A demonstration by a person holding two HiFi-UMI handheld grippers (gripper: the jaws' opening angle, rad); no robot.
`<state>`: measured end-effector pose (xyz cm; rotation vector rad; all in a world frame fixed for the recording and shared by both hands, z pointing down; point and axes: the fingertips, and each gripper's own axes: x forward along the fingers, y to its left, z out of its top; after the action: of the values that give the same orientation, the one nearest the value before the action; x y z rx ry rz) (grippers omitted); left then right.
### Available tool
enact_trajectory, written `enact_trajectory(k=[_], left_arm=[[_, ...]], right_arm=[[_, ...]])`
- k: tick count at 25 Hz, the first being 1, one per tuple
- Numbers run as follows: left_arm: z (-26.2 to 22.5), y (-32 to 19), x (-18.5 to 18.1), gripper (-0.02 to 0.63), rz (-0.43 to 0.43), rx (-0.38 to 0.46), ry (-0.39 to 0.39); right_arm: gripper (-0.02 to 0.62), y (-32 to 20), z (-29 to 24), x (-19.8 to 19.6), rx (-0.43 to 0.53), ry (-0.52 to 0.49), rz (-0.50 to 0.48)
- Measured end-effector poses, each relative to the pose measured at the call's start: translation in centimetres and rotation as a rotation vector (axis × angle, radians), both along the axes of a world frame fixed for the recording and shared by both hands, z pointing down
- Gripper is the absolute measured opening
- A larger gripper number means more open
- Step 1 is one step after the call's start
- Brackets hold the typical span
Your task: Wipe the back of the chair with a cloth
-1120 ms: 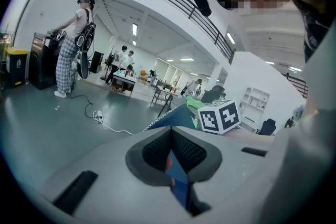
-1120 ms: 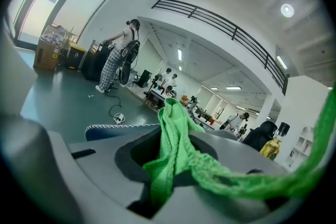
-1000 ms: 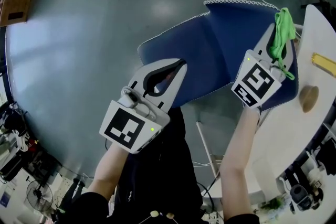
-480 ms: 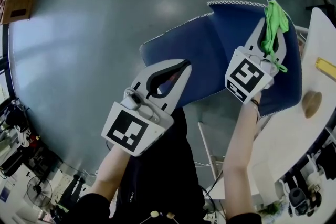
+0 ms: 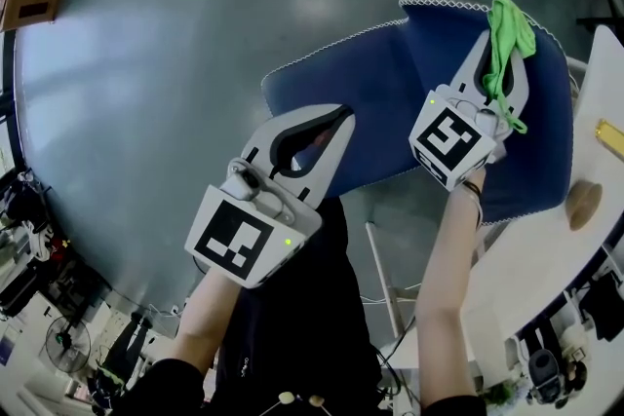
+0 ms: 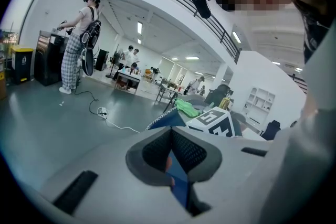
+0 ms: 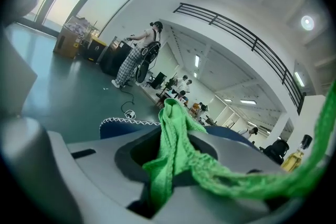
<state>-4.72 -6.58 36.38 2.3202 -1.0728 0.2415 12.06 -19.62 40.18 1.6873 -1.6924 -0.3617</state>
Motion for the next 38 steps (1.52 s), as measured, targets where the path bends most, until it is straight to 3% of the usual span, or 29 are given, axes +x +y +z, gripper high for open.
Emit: enact_trajectory(k=[10, 18, 21, 27, 38], left_arm=[[1.4, -1.5, -1.5, 0.002, -0.004, 0.006, -0.028], [2.4, -1.6, -1.6, 0.002, -0.004, 0.01, -0.017], [1.8, -2.4, -1.6, 0.002, -0.012, 0.053, 0.001], [2.5, -2.3, -1.6, 0.002, 0.012, 0.009, -0.029], [2.9, -2.2, -2.3, 0.002, -0.004, -0.021, -0.011]], right_arm=[[0.046, 0.3, 4.1, -3.2, -0.037, 0.068, -0.079], [0.046, 0.9, 7.3, -4.5, -0.02, 0.217, -0.173], [0.046, 1.3, 8.8, -5.2, -0.049, 0.23, -0.208], [0.046, 2.1, 12.7, -5.6, -0.126, 0.265, -0.261], [0.046, 2.2, 16.0, -6.1, -0.197, 0.286, -0.276]])
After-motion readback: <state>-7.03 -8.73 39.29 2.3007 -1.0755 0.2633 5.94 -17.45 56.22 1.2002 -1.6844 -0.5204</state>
